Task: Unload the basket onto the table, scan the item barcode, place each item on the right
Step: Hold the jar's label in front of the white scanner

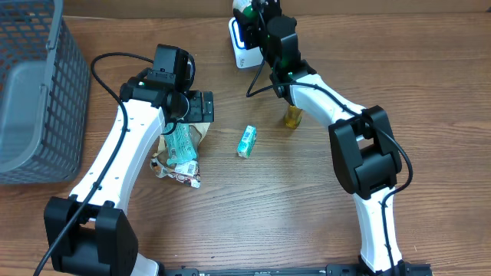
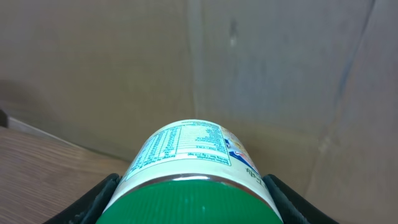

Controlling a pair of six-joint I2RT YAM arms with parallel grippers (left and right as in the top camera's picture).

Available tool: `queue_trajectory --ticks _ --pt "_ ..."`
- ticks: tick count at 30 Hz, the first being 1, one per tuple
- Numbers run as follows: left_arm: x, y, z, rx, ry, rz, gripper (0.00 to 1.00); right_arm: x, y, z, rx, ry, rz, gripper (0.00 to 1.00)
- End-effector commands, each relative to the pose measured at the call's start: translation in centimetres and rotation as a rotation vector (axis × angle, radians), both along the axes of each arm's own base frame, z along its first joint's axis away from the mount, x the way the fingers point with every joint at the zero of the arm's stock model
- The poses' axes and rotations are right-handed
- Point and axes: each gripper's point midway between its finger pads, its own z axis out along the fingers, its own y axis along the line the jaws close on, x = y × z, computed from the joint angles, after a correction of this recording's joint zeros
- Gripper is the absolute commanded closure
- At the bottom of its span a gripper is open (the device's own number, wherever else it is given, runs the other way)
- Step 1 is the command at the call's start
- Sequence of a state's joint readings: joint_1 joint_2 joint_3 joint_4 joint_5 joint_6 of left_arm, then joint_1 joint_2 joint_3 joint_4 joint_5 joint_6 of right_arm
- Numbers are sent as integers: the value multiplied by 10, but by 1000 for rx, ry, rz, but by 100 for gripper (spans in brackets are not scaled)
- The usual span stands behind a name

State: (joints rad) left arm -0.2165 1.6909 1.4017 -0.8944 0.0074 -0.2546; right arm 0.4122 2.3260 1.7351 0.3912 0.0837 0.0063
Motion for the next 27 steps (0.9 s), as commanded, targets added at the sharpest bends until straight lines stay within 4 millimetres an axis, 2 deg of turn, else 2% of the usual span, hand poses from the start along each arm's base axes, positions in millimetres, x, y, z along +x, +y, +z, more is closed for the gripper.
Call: queue_trajectory --ticks 1,7,14,16,27 --pt "4 -4 7 -2 -20 -22 0 7 -8 21 13 -49 -41 96" --pt "4 -4 7 -3 -21 -22 0 6 -4 16 10 -41 -36 96" --pt "4 -4 7 -3 -21 -22 0 8 0 -15 41 16 -40 96" --pt "4 -4 7 -3 -21 -22 0 9 -1 -18 39 18 -42 96" --pt "4 -4 7 -3 -21 -22 0 9 0 -13 47 1 -42 96"
